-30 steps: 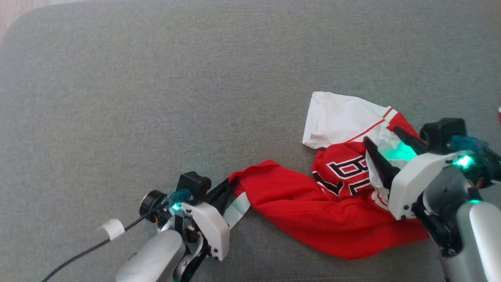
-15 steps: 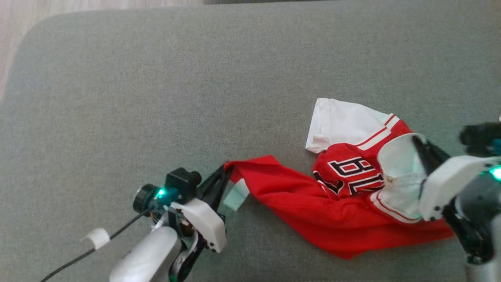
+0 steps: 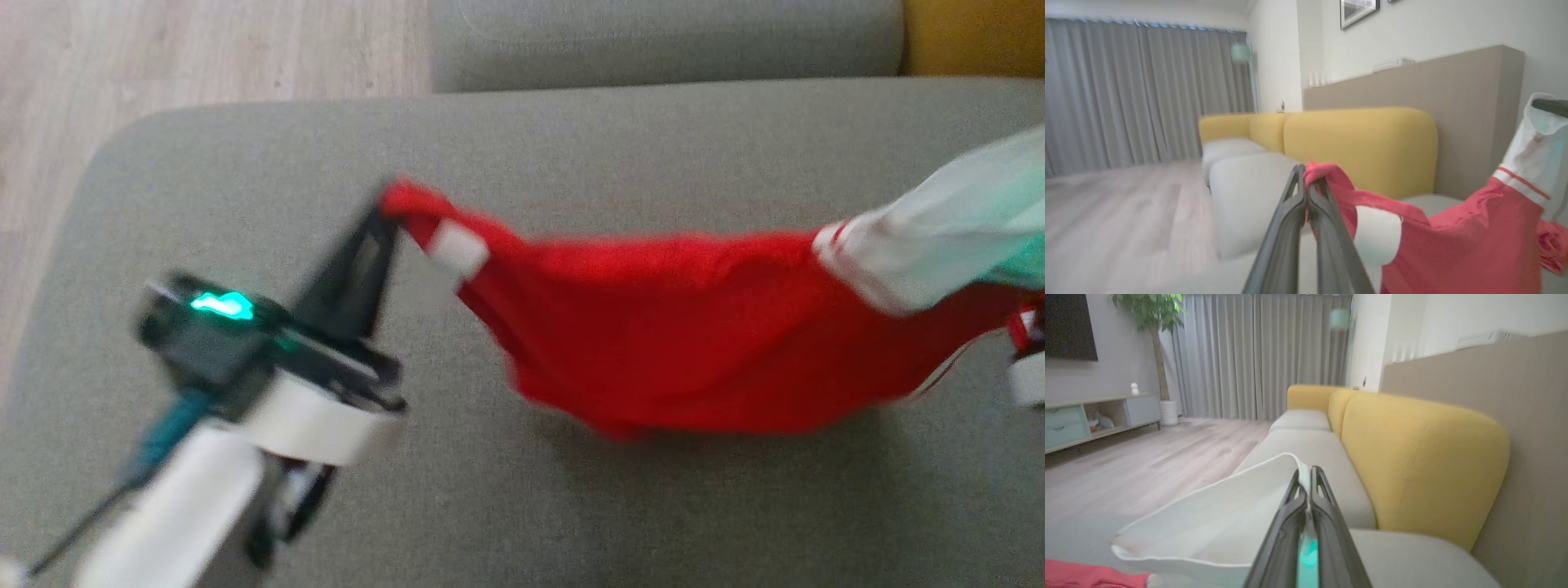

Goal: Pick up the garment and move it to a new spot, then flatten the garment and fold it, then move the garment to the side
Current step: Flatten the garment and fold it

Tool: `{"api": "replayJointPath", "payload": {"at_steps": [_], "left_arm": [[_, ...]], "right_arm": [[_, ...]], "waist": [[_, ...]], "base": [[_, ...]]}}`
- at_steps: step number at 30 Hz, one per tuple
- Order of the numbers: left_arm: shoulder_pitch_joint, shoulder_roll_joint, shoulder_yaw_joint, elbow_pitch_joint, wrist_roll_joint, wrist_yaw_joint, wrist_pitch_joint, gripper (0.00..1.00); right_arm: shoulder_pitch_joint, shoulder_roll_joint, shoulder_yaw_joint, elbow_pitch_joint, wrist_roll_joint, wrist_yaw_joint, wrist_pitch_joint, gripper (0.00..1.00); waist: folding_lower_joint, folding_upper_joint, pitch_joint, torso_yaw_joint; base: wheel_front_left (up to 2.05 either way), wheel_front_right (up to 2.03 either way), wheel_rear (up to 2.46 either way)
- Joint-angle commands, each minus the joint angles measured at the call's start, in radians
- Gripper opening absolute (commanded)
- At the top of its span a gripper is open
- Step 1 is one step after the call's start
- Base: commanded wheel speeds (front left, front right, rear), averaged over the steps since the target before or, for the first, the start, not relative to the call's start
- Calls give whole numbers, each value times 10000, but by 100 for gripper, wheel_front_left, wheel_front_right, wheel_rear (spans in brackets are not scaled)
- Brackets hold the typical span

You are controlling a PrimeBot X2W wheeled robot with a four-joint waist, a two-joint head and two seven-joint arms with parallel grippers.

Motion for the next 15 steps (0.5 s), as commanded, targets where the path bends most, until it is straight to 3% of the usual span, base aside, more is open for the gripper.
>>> {"api": "replayJointPath", "payload": {"at_steps": [1,9,15], "left_arm": [[-938,481,781,-815,184,136,-29,0],[-2946,1823,2491,-3335,815,531,994,0],[-3744,1962,2842,-3288,463,514,1701,0]], "right_arm": [[-827,-373,29,-658,-81,-7,-120,0],[-3206,-1568,-1065,-1885,-58,-7,275,0],[-4568,-1999,-1203,-1126,584,-7,780,0]], "waist": [[1,0,-241,59],[1,0,-752,190],[1,0,-544,227]], "base": [[0,0,0],[0,0,0],[0,0,0]]}}
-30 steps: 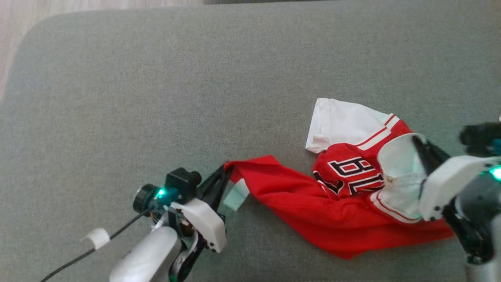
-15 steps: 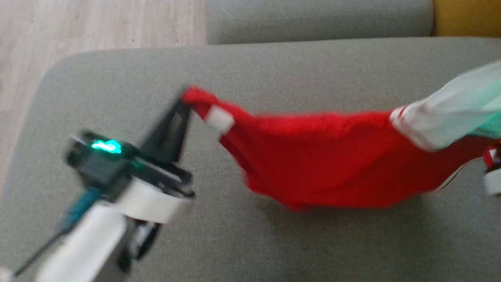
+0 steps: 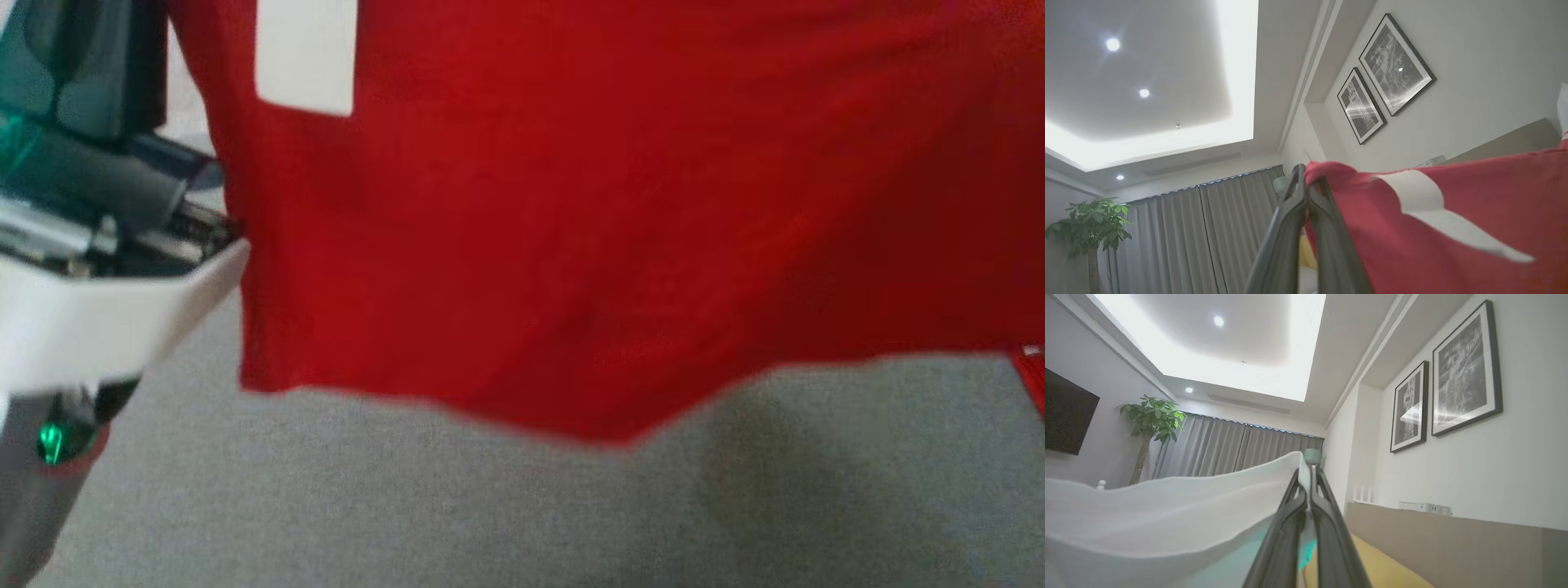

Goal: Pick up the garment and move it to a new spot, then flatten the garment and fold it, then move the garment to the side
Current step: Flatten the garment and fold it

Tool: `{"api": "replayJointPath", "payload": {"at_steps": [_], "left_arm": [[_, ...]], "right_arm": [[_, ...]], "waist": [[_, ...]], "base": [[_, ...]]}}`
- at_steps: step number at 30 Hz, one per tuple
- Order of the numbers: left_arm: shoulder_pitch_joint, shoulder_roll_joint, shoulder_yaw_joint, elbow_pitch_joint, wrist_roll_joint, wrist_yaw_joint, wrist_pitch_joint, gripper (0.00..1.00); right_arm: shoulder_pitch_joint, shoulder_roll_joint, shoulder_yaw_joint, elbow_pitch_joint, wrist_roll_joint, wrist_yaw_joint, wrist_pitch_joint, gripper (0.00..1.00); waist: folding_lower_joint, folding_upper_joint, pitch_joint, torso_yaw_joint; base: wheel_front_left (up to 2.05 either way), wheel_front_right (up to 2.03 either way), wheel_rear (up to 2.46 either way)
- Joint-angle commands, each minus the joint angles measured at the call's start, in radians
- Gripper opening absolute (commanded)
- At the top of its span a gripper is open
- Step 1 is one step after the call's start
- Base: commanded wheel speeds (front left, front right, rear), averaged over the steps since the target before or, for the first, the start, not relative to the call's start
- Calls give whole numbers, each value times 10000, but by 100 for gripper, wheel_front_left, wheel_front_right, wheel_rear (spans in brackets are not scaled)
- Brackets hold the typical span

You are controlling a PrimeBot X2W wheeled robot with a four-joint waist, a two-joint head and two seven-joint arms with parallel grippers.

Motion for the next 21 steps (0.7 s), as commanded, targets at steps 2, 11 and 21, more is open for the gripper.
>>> {"api": "replayJointPath", "payload": {"at_steps": [2,11,21], "left_arm": [[-715,296,592,252,-356,-11,238,0],[-2094,-1464,689,5756,-2429,-1327,-1266,0],[-4408,-2618,1106,11676,-2632,-2491,-3520,0]], "right_arm": [[-596,-203,292,442,311,-7,198,0],[-2976,401,1919,4898,890,-7,-659,0],[-6005,1553,3175,9188,691,-7,-2628,0]], "waist": [[0,0,228,24],[0,0,1299,-88],[0,0,1521,-762]], "base": [[0,0,0],[0,0,0],[0,0,0]]}}
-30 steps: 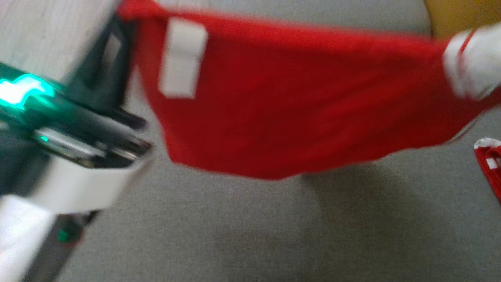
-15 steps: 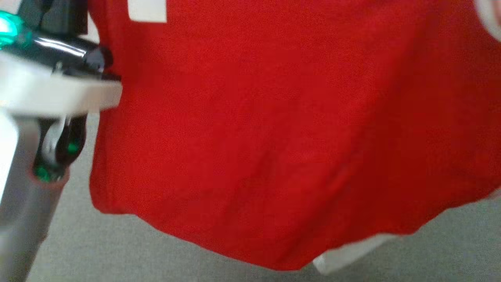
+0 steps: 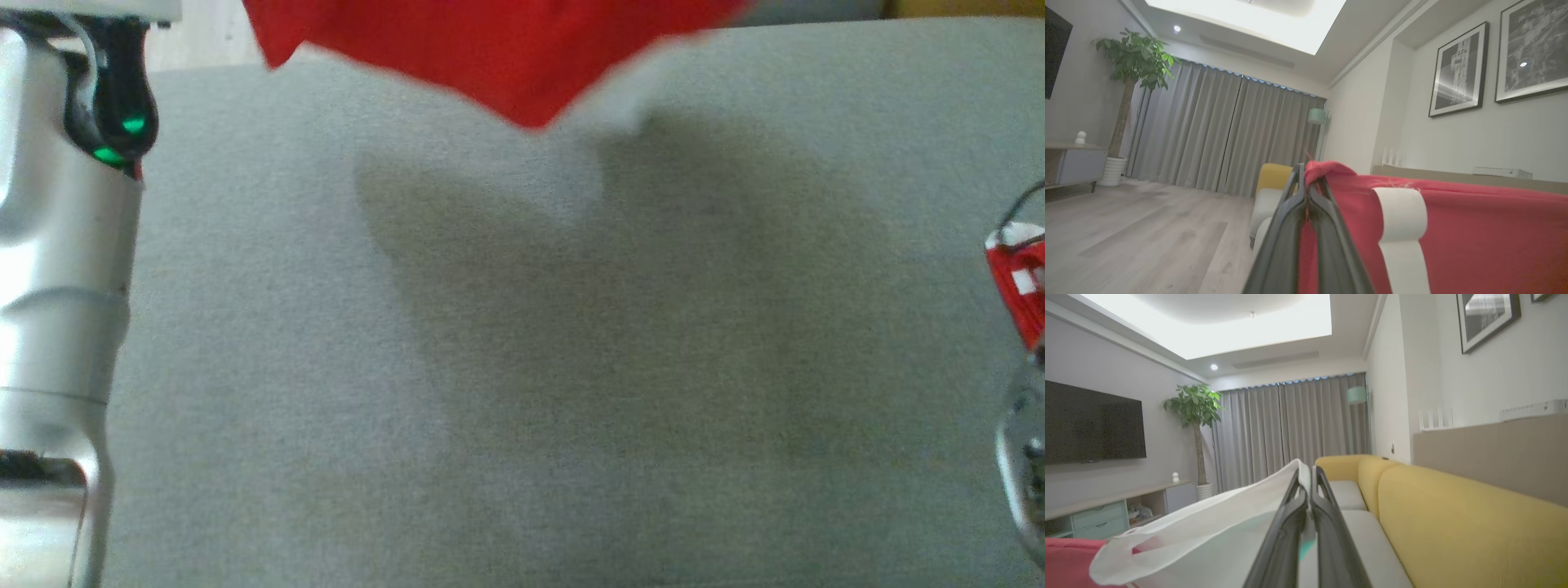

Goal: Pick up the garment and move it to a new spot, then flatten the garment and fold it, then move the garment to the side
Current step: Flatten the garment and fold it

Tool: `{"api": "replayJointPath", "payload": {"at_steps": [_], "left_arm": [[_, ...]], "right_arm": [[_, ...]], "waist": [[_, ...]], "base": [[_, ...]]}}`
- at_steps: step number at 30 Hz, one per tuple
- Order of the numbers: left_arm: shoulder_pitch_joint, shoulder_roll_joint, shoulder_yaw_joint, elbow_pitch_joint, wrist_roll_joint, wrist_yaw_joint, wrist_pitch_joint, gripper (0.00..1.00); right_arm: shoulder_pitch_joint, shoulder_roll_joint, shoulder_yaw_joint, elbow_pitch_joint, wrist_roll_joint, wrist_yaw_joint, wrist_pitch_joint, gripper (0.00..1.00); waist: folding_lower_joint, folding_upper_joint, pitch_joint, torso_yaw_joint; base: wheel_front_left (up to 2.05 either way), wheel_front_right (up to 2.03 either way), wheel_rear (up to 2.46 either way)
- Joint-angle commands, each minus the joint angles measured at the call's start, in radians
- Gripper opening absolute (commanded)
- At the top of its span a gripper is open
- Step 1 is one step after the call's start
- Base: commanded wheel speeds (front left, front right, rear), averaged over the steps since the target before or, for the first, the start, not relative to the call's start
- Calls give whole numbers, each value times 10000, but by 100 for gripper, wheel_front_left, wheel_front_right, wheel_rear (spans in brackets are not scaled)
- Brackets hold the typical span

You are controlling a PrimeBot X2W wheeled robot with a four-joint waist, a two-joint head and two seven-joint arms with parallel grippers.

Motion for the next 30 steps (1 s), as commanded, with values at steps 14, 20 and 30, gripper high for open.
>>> {"api": "replayJointPath", "payload": {"at_steps": [14,20,30], "left_arm": [[2362,-1464,393,5474,-1190,-793,-141,0],[3829,-1262,564,4674,-1115,-849,-297,0],[7522,-679,1417,490,81,-250,-304,0]], "right_arm": [[4154,1294,2188,4236,1867,-7,-1017,0],[6178,933,2270,3579,2429,-7,-1641,0],[10605,701,742,-1476,1536,-7,-27,0]], "waist": [[0,0,570,-351],[0,0,423,-310],[0,0,-380,21]], "base": [[0,0,0],[0,0,0],[0,0,0]]}}
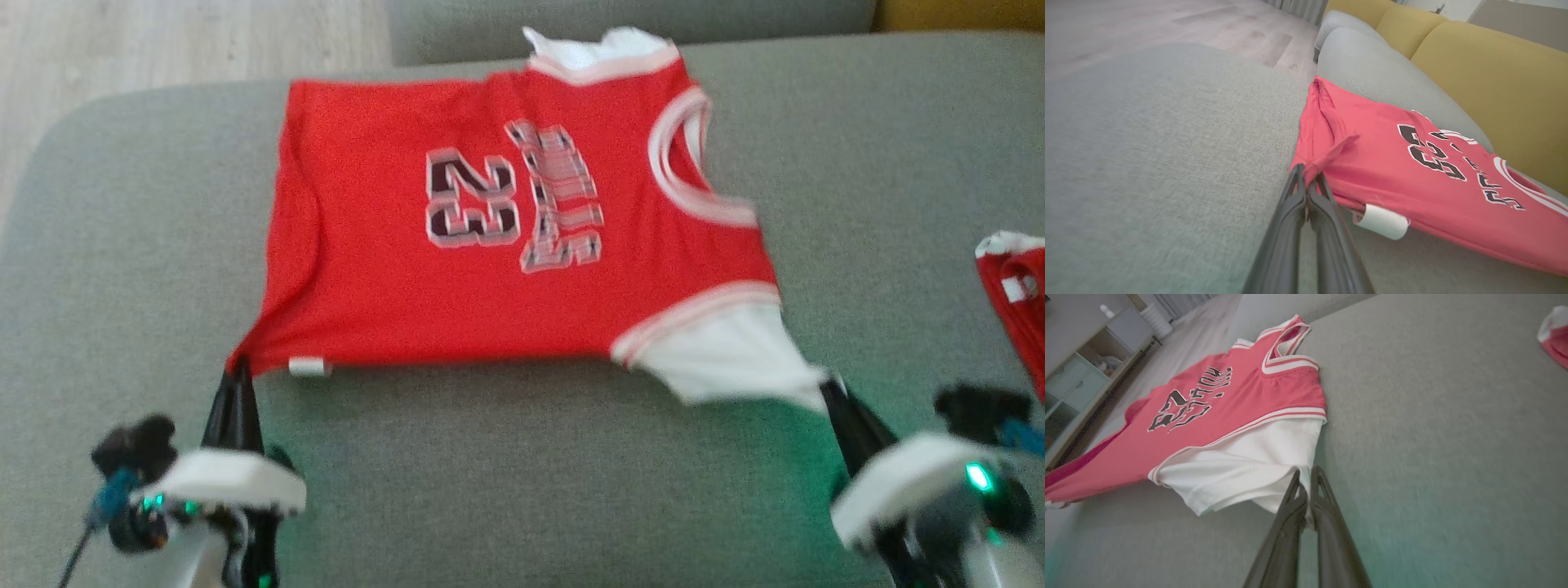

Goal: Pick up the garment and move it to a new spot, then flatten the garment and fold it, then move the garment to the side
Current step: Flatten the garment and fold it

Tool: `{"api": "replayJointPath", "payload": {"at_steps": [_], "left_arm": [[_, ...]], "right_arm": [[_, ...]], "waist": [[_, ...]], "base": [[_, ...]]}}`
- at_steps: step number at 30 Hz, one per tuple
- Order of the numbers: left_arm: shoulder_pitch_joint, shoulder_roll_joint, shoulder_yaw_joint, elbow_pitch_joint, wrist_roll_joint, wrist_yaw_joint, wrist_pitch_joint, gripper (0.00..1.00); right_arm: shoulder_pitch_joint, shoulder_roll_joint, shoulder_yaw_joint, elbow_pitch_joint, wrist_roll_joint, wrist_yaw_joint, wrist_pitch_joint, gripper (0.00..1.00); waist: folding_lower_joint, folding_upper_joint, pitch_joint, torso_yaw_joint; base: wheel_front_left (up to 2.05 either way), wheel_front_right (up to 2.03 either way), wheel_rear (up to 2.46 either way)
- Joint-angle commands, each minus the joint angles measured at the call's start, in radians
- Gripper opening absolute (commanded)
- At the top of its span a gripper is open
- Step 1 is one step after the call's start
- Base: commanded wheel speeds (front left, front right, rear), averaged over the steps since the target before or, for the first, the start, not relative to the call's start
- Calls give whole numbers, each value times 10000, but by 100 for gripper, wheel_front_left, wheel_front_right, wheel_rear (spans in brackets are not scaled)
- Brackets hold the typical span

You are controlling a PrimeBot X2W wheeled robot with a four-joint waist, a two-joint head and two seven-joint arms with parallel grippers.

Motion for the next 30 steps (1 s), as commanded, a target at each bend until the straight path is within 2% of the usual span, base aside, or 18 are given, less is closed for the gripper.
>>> {"api": "replayJointPath", "payload": {"at_steps": [1,5,8,12,15,19,22,30], "left_arm": [[-18,489,437,-596,138,186,-126,0],[1849,823,388,-3462,297,1159,690,0],[3235,1130,445,-5851,325,2045,1673,0],[4626,1520,481,-8638,423,2995,2829,0],[5119,1746,377,-9917,431,3345,3574,0],[5119,1943,215,-10417,178,3421,4439,0],[4696,2057,91,-10282,-162,3249,5054,0],[2712,2420,-19,-8615,-1487,2210,6696,0]], "right_arm": [[218,8,-23,-730,-153,-7,272,0],[2165,463,-728,-3737,-770,-7,2376,0],[3089,599,-1012,-5499,-951,-7,3626,0],[3741,636,-1274,-6853,-815,-7,4668,0],[3796,639,-1402,-7162,-712,-7,5138,0],[3358,641,-1403,-6961,-758,-7,5650,0],[2690,641,-1353,-6557,-783,-7,5929,0],[51,471,-1122,-5282,-1090,-7,6564,0]], "waist": [[1,0,-221,142],[1,0,-474,200],[1,0,-530,187],[1,0,-536,163],[1,0,-496,170],[1,0,-344,239],[1,0,-73,335],[1,0,907,630]], "base": [[0,0,0],[0,0,0],[0,0,0],[0,0,0],[0,0,0],[0,0,0],[0,0,0],[0,0,0]]}}
